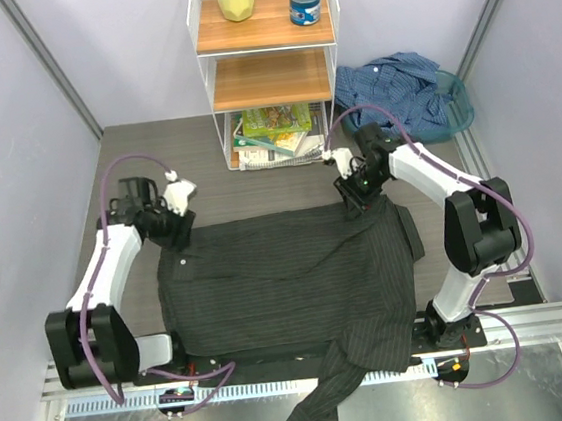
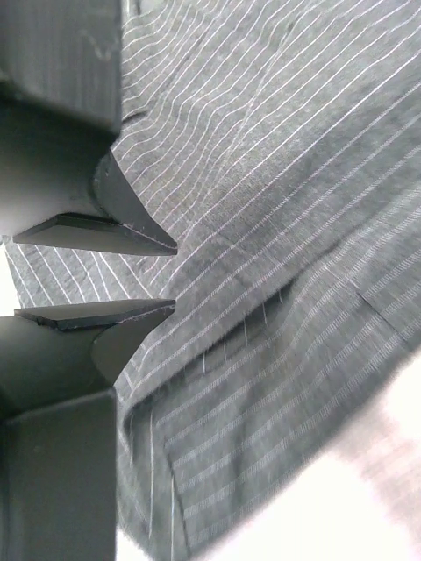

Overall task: Fold and stack the long sleeve shirts
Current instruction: Fold the shirt

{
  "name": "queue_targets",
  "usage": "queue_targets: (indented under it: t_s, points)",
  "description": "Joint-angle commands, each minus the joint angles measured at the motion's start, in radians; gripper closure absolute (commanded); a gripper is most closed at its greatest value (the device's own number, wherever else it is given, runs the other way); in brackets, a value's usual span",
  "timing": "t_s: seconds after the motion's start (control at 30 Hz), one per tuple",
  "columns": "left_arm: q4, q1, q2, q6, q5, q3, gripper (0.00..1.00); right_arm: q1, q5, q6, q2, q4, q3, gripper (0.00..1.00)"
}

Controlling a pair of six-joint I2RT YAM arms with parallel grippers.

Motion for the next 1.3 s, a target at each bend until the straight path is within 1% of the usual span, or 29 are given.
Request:
queue_targets:
  t_s: [0.0,0.13,0.27,0.33,0.37,0.4,0.43,0.5,0.53,0.6,0.63,0.7,0.73,0.77,0.8,0.87,0.9,0.93,0.97,1.0,1.03,1.07,1.1,1.13,1.17,1.2,1.23,1.27]
  points:
    - [-0.072,-0.017,0.109,-0.031,-0.046,-0.065,0.45,0.008,0.090,-0.010,0.036,0.022,-0.042,0.68]
    - [-0.051,-0.017,0.210,-0.044,-0.095,-0.069,0.45,-0.032,0.154,-0.027,0.099,0.046,-0.048,0.68]
    - [0.003,-0.014,0.313,-0.077,-0.129,-0.031,0.46,-0.067,0.228,-0.043,0.210,0.113,-0.016,0.68]
    - [0.033,-0.013,0.391,-0.095,-0.143,0.019,0.47,-0.081,0.247,-0.043,0.259,0.132,0.016,0.68]
    - [0.037,-0.014,0.420,-0.112,-0.146,0.041,0.48,-0.089,0.260,-0.046,0.313,0.144,0.060,0.68]
    - [0.043,-0.013,0.487,-0.121,-0.149,0.064,0.49,-0.101,0.268,-0.046,0.335,0.150,0.088,0.68]
    - [0.044,-0.013,0.520,-0.130,-0.156,0.123,0.49,-0.107,0.273,-0.047,0.359,0.157,0.115,0.68]
    - [0.037,-0.004,0.587,-0.155,-0.153,0.189,0.50,-0.116,0.288,-0.047,0.422,0.166,0.204,0.68]
    - [0.037,0.003,0.641,-0.164,-0.155,0.250,0.50,-0.118,0.294,-0.046,0.442,0.169,0.234,0.68]
    - [0.023,0.009,0.693,-0.186,-0.146,0.321,0.50,-0.124,0.302,-0.047,0.482,0.170,0.312,0.68]
    - [0.017,0.012,0.730,-0.189,-0.137,0.384,0.50,-0.126,0.305,-0.047,0.487,0.169,0.336,0.68]
    - [-0.008,0.013,0.744,-0.177,-0.115,0.433,0.49,-0.138,0.294,-0.055,0.479,0.149,0.395,0.67]
    - [-0.037,0.021,0.733,-0.170,-0.062,0.464,0.48,-0.142,0.291,-0.063,0.468,0.114,0.424,0.66]
    - [-0.052,0.021,0.717,-0.161,-0.037,0.467,0.47,-0.149,0.279,-0.070,0.447,0.088,0.432,0.64]
    - [-0.066,0.023,0.688,-0.122,-0.008,0.464,0.46,-0.164,0.244,-0.095,0.389,0.068,0.433,0.58]
    - [-0.111,0.021,0.568,-0.069,0.075,0.416,0.41,-0.173,0.204,-0.121,0.303,0.008,0.392,0.52]
    - [-0.124,0.024,0.522,0.002,0.101,0.391,0.39,-0.178,0.154,-0.162,0.202,-0.017,0.369,0.46]
    - [-0.166,0.020,0.427,0.041,0.133,0.369,0.27,-0.178,0.136,-0.176,0.153,-0.041,0.303,0.44]
    - [-0.186,0.021,0.384,0.072,0.173,0.315,0.25,-0.176,0.113,-0.197,0.104,-0.056,0.268,0.43]
    - [-0.213,0.020,0.344,0.118,0.199,0.293,0.23,-0.178,0.072,-0.243,0.052,-0.081,0.234,0.41]
    - [-0.256,0.017,0.298,0.182,0.215,0.265,0.19,-0.170,0.029,-0.256,-0.032,-0.115,0.159,0.40]
    - [-0.282,0.006,0.217,0.228,0.257,0.219,0.18,-0.161,0.023,-0.270,-0.073,-0.127,0.119,0.40]
    - [-0.307,-0.023,0.166,0.269,0.276,0.185,0.18,-0.150,0.021,-0.303,-0.107,-0.155,0.038,0.40]
    - [-0.302,-0.074,0.120,0.297,0.281,0.150,0.17,-0.127,0.027,-0.305,-0.163,-0.152,-0.007,0.41]
    - [-0.286,-0.110,0.029,0.296,0.275,0.077,0.16,-0.123,0.024,-0.310,-0.186,-0.150,-0.051,0.41]
    - [-0.267,-0.187,-0.010,0.293,0.270,0.041,0.17,-0.112,0.029,-0.319,-0.203,-0.137,-0.129,0.42]
    - [-0.205,-0.227,-0.043,0.261,0.249,0.008,0.17,-0.101,0.065,-0.305,-0.226,-0.115,-0.168,0.44]
    - [-0.180,-0.270,-0.081,0.258,0.223,-0.029,0.18,-0.086,0.079,-0.297,-0.228,-0.094,-0.200,0.45]
